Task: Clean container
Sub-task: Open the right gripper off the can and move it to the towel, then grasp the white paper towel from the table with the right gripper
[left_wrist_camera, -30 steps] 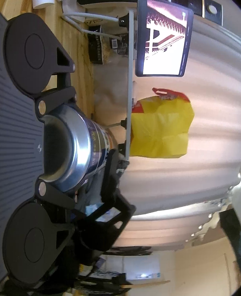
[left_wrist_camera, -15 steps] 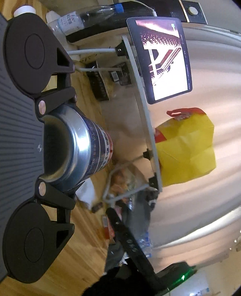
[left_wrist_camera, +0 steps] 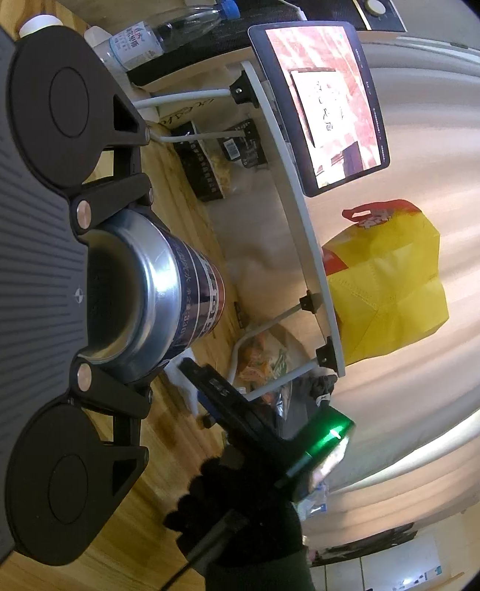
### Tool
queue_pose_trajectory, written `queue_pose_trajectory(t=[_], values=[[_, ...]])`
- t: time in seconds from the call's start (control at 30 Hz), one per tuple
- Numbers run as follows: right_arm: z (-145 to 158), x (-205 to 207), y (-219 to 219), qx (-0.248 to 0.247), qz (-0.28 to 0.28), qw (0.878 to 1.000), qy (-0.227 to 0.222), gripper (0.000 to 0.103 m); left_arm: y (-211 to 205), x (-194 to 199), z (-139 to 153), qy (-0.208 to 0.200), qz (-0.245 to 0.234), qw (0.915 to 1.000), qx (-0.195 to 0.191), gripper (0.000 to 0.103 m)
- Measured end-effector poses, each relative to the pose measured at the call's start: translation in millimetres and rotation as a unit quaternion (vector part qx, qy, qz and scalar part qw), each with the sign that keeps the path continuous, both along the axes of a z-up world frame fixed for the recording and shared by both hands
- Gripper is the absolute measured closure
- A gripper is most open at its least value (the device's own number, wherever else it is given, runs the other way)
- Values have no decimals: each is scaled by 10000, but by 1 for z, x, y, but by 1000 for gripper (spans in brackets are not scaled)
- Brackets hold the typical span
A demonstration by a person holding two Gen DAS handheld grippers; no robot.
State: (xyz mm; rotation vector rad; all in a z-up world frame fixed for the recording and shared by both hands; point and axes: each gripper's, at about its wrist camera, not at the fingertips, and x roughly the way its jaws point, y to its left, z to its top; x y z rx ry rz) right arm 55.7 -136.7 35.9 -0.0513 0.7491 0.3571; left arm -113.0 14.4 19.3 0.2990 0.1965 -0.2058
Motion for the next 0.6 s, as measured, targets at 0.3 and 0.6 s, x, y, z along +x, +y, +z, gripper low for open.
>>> queue_pose_trajectory(t=[0.3,0.6], values=[[-3,7,14,-204,13,9998,-39,41,-1,-1,0,-69,-45,9999,58,36],[-10,8,33,-619,543,9962,-299,72,-1,0,0,-59,-16,10000,54,36]])
